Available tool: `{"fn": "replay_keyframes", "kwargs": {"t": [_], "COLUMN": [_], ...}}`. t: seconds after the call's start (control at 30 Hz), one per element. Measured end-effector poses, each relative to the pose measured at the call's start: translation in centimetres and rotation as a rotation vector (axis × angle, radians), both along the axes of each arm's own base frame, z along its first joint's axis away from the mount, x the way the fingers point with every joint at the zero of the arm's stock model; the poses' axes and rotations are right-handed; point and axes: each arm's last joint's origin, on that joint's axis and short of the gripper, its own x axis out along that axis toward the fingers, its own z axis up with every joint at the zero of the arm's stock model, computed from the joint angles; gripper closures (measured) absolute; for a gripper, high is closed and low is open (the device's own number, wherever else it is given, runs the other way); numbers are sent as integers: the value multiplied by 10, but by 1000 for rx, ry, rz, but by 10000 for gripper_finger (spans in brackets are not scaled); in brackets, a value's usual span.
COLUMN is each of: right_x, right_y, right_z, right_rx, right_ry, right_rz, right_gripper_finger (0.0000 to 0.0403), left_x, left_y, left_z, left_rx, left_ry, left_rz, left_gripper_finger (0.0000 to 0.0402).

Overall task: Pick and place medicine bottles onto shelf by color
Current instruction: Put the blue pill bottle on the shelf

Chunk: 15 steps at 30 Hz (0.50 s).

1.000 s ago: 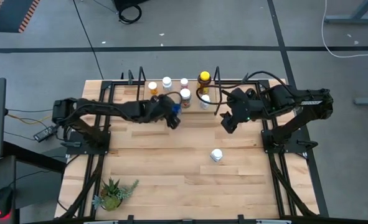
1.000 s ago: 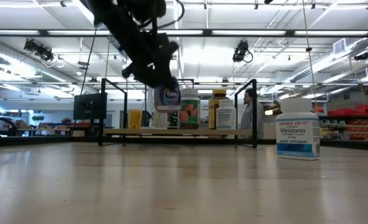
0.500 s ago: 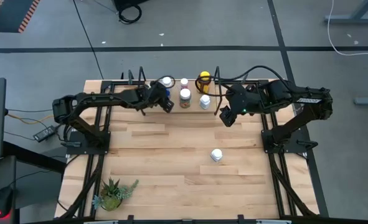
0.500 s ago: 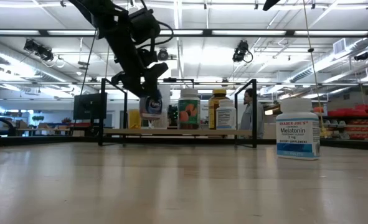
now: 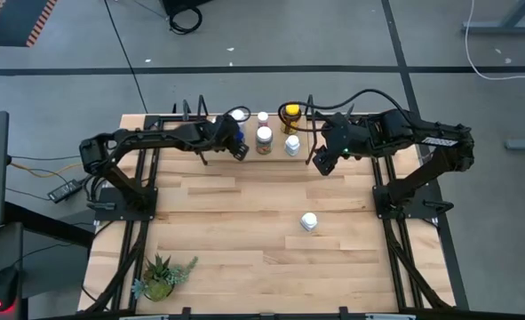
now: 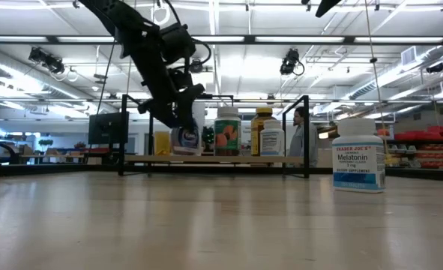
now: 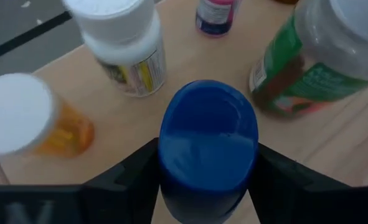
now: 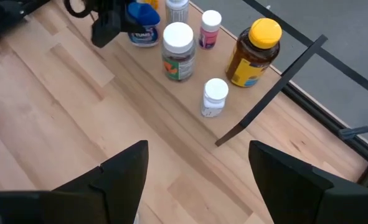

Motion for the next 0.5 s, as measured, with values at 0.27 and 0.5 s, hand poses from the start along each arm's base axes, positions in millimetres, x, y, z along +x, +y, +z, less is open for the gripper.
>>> {"fn": "replay_keyframes", "kwargs": {"t": [0.27, 0.5], "right_x": [0, -1], "right_y": [0, 1], "right_z": [0, -1], "right_rx": [14, 31], "right_ry": [4, -3], "right_rz": [0, -12], "right_gripper_finger": [120, 120], "left_x": [8, 8], "left_y": [1, 1], "left_z": [-6, -7], "left_rx": [-4, -12], "left_ry": [-29, -28], "left_rz": [-15, -21], "left_gripper_finger": [183, 179]}}
